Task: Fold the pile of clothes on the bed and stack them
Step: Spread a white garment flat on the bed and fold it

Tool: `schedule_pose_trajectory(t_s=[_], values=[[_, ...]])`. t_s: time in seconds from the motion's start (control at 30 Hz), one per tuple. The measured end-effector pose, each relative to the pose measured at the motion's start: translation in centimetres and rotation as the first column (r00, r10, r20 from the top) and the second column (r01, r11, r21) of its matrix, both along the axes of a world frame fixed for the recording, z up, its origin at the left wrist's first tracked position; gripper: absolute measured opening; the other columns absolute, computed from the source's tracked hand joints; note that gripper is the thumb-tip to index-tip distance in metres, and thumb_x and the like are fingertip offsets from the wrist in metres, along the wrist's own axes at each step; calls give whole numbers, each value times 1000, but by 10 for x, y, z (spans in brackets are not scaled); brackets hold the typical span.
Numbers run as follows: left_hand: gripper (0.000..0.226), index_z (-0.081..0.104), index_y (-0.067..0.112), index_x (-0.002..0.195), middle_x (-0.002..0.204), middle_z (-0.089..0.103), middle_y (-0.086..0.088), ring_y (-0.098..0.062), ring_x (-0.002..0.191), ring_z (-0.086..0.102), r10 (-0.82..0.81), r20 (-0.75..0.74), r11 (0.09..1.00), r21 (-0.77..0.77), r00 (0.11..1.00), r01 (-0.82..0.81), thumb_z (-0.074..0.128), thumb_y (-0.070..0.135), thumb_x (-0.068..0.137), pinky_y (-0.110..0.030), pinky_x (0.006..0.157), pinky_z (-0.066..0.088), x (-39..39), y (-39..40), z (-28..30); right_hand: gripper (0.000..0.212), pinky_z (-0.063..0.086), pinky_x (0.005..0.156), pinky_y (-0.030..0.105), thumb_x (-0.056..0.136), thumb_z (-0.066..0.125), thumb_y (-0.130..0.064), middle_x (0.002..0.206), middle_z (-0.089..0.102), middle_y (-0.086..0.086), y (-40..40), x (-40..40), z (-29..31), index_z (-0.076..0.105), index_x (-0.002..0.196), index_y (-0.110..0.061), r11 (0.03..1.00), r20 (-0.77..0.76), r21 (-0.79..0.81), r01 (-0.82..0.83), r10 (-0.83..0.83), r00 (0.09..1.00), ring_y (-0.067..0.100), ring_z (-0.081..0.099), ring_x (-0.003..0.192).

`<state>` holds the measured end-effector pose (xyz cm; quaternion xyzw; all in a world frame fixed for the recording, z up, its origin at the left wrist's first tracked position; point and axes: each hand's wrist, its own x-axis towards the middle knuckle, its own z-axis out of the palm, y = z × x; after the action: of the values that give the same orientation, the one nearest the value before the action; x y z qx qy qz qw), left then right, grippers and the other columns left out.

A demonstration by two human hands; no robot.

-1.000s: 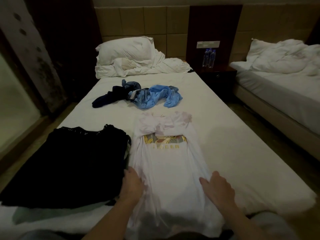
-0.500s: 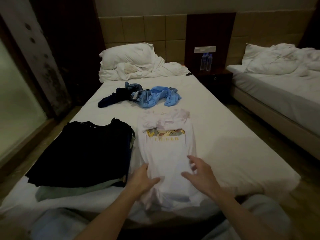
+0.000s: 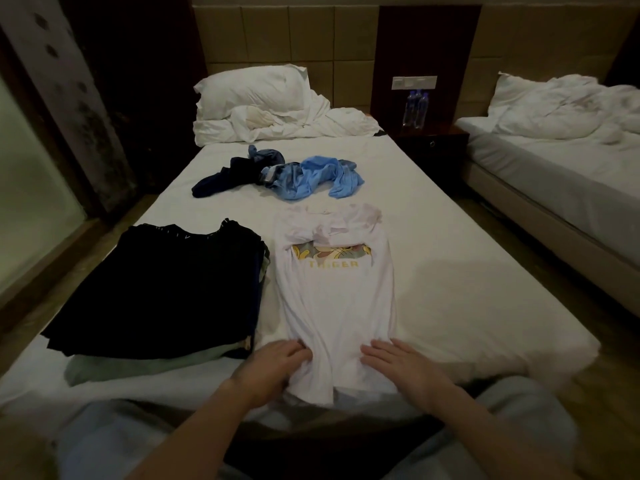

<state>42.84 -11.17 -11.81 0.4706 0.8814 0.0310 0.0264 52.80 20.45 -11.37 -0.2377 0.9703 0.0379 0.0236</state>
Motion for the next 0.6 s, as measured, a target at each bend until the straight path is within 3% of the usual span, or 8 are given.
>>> schedule_pose_trajectory(t_s=[0.07,0.13,0.23,0.3,0.37,0.47,0.53,0.6], values=[[66,43,26,144,134,55,-2,-24,116,57,49,29,998,35,998,-50,62,17,82,-30,95,46,3,3,6,66,38,104,25,50,83,-22,122,69,-8,-3,-8,0,70,115,-27,999,-42,-30,20,-21,999,10,66,111],[57,34,28,151,138,50,-2,-23,122,51,119,68,991,48,991,-122,47,25,95,-31,100,41,6,8,11,40,50,89,27,68,67,-23,108,72,-2,-9,-9,6,69,108,-23,981,-7,-181,70,-73,997,20,69,99],[42,48,32,142,125,54,-3,-23,112,52,126,11,991,47,992,-126,44,31,101,-30,92,39,10,15,18,23,46,79,34,90,47,-21,104,65,9,-11,-10,19,56,111,-22,931,59,-285,228,-221,974,30,60,91],[30,63,30,124,112,55,-2,-21,103,54,167,35,983,73,985,-169,46,33,100,-29,82,37,12,16,22,17,45,74,34,91,52,-15,100,68,9,-11,-10,21,59,105,-21,830,136,-432,353,-327,935,30,62,88],[25,70,22,104,102,56,3,-19,95,56,233,156,950,173,960,-259,46,31,98,-29,77,37,11,15,27,14,42,68,30,90,64,-11,88,69,5,-11,-12,25,63,88,-24,705,180,-562,433,-407,896,25,64,83],[25,69,18,103,101,55,15,-11,93,58,334,490,749,381,805,-543,46,26,103,-29,83,47,6,16,45,35,35,56,17,88,73,-20,61,55,-2,-9,-26,46,51,61,-25,478,250,-701,529,-529,811,11,50,59],[24,69,15,106,103,62,9,-11,90,62,292,670,514,491,682,-703,50,30,102,-23,77,48,-5,24,60,40,33,50,18,87,74,-28,53,48,-5,-9,-42,67,51,56,-17,338,264,-784,521,-578,772,7,42,51],[34,67,9,93,90,65,-2,-15,80,59,238,776,268,526,584,-807,52,37,101,-27,67,44,-26,36,78,46,27,45,22,84,76,-36,51,40,-7,-9,-68,87,49,56,-10,217,253,-859,463,-606,754,8,34,51]])
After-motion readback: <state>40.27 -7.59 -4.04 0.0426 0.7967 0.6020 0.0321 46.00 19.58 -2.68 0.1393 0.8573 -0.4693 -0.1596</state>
